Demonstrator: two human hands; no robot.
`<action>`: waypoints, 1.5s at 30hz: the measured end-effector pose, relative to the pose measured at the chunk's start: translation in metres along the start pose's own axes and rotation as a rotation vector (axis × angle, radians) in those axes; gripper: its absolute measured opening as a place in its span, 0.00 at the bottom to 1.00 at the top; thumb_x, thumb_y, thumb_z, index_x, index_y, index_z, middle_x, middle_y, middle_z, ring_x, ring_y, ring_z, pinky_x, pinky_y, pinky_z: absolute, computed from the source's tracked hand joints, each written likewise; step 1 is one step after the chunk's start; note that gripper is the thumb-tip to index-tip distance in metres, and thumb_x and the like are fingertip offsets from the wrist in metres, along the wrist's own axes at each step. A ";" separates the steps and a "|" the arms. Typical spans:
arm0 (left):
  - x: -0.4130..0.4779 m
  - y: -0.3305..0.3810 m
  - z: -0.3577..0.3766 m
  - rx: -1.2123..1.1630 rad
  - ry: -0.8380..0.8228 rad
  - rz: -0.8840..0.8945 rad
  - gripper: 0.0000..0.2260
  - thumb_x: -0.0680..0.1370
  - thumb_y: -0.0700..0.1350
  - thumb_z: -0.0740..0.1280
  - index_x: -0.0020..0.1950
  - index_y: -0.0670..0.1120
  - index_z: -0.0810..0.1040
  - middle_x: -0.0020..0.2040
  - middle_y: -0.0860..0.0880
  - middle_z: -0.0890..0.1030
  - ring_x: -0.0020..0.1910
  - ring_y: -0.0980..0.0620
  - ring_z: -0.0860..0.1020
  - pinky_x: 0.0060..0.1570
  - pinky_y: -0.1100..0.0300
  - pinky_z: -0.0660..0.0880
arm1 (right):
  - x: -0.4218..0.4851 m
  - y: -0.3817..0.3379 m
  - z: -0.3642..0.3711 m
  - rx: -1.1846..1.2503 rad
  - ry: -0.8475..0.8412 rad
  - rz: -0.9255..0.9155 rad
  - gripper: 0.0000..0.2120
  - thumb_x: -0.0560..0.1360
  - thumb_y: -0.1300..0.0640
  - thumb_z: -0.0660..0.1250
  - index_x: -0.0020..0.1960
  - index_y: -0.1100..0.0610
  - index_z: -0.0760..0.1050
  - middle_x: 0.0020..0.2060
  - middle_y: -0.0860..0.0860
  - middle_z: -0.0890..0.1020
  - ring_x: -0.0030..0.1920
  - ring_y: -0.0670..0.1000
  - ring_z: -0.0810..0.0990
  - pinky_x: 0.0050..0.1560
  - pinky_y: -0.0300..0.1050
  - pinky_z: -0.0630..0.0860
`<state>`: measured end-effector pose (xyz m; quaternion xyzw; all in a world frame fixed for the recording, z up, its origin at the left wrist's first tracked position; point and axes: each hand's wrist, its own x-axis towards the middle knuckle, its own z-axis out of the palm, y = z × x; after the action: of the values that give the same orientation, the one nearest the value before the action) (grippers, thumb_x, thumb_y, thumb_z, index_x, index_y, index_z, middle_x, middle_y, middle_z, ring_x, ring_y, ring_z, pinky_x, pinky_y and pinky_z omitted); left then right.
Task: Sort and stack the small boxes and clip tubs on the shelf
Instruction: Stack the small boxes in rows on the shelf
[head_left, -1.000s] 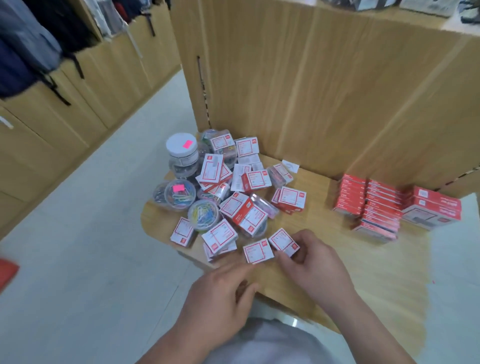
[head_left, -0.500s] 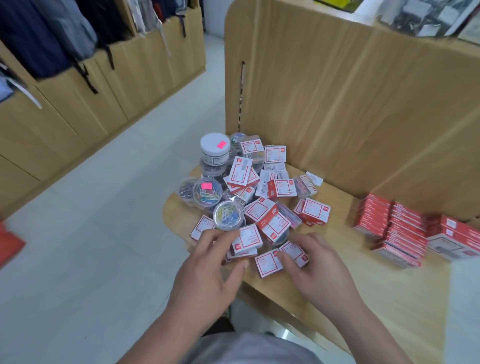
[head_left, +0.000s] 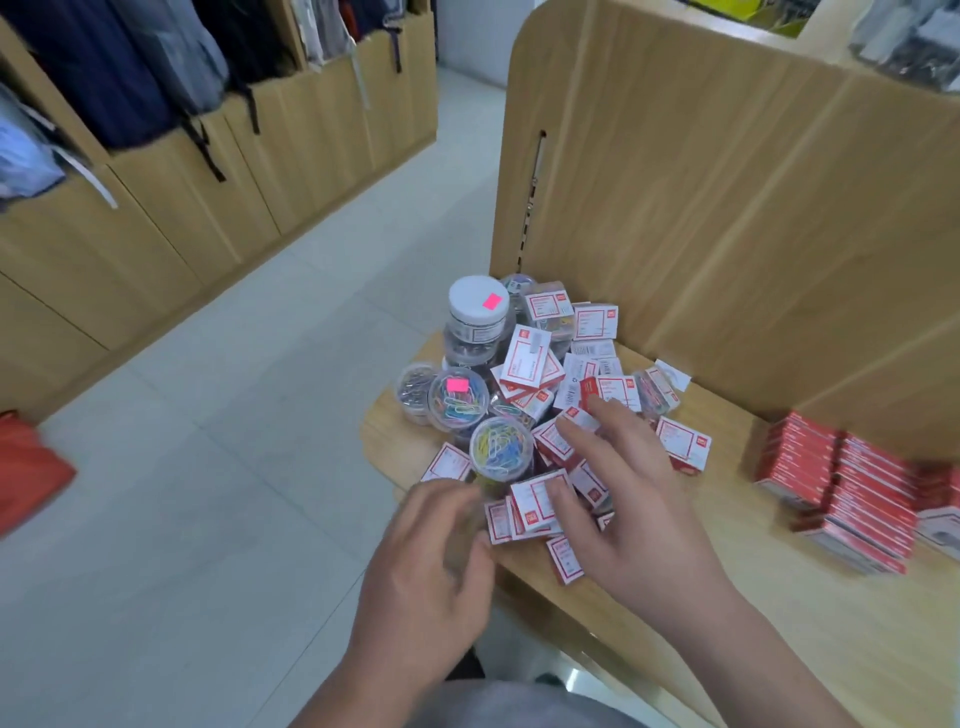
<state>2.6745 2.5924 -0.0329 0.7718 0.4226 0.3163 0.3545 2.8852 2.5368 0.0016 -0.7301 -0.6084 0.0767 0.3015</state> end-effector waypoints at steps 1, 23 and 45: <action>0.003 -0.009 -0.005 0.063 0.020 -0.024 0.18 0.75 0.47 0.70 0.64 0.53 0.78 0.64 0.58 0.75 0.60 0.55 0.78 0.57 0.61 0.76 | -0.002 0.001 0.003 -0.011 -0.023 0.007 0.24 0.77 0.46 0.68 0.71 0.53 0.75 0.76 0.53 0.68 0.77 0.57 0.65 0.73 0.59 0.67; 0.051 0.012 -0.030 0.008 0.028 0.049 0.10 0.77 0.50 0.69 0.57 0.53 0.83 0.58 0.61 0.79 0.52 0.60 0.79 0.51 0.66 0.75 | -0.009 0.016 -0.013 0.054 0.131 0.213 0.14 0.76 0.44 0.69 0.58 0.48 0.83 0.65 0.42 0.78 0.65 0.45 0.78 0.54 0.48 0.81; 0.130 0.073 0.039 0.437 -0.523 0.293 0.19 0.76 0.62 0.65 0.66 0.60 0.72 0.57 0.59 0.79 0.58 0.54 0.75 0.51 0.54 0.77 | 0.059 0.092 -0.059 0.047 -0.100 0.430 0.22 0.77 0.45 0.71 0.68 0.50 0.77 0.65 0.46 0.77 0.68 0.45 0.74 0.66 0.40 0.70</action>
<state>2.7942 2.6665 0.0299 0.9363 0.2604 0.0578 0.2284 3.0057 2.5642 0.0146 -0.8311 -0.4510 0.1893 0.2645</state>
